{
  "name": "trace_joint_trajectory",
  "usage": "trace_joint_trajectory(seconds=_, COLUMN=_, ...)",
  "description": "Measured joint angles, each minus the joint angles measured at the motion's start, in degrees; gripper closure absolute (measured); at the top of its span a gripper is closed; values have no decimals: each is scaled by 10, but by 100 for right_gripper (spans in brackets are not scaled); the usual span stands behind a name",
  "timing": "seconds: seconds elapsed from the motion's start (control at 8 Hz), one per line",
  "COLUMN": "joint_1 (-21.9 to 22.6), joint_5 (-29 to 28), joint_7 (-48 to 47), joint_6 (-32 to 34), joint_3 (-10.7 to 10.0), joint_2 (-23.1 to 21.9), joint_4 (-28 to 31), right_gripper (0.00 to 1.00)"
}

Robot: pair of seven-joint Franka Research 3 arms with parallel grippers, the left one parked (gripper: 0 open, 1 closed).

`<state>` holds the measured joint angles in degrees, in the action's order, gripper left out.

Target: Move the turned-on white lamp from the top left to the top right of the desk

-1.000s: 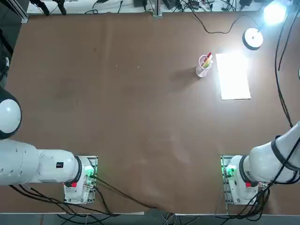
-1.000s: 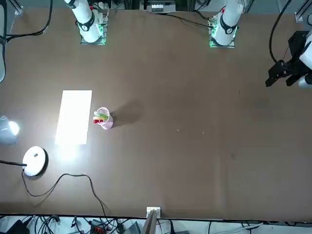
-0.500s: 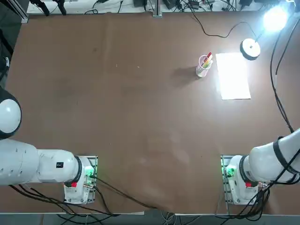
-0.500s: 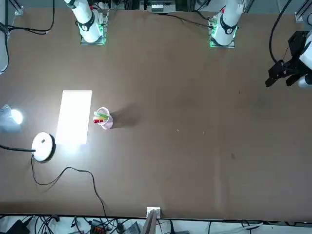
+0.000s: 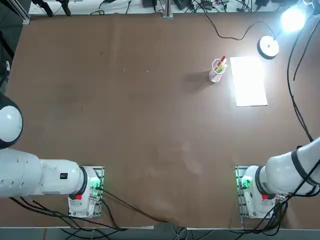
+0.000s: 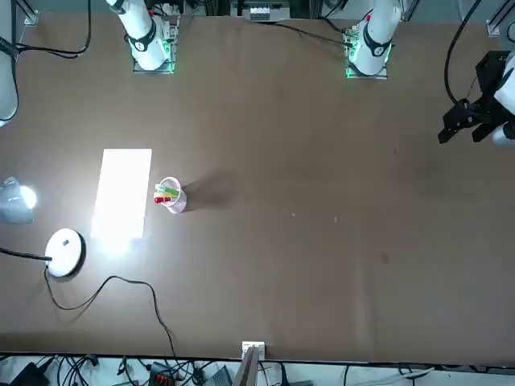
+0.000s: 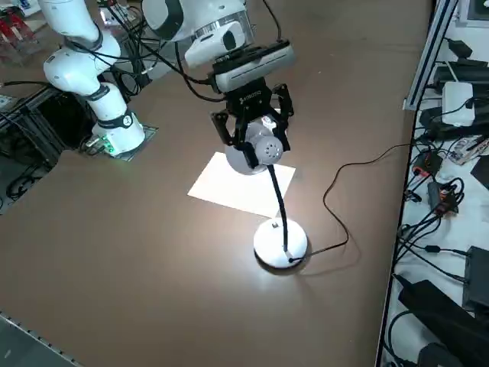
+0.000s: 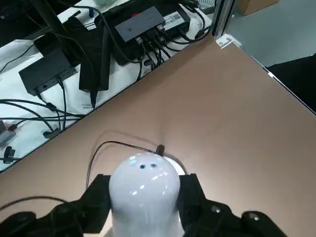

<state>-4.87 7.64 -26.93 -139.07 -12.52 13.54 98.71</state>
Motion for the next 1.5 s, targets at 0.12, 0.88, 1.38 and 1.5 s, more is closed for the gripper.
trace_joint_trajectory(seconds=0.12, joint_1=0, joint_5=0, joint_7=0, joint_6=-14, joint_3=0, joint_2=0, joint_4=10, right_gripper=28)
trace_joint_trajectory(seconds=0.88, joint_1=7, joint_5=5, joint_7=1, joint_6=-29, joint_3=1, joint_2=-17, joint_4=47, right_gripper=28)
trace_joint_trajectory(seconds=1.38, joint_1=9, joint_5=5, joint_7=1, joint_6=9, joint_3=5, joint_2=-27, joint_4=53, right_gripper=28)
trace_joint_trajectory(seconds=1.5, joint_1=11, joint_5=5, joint_7=0, joint_6=10, joint_3=5, joint_2=-27, joint_4=53, right_gripper=26)
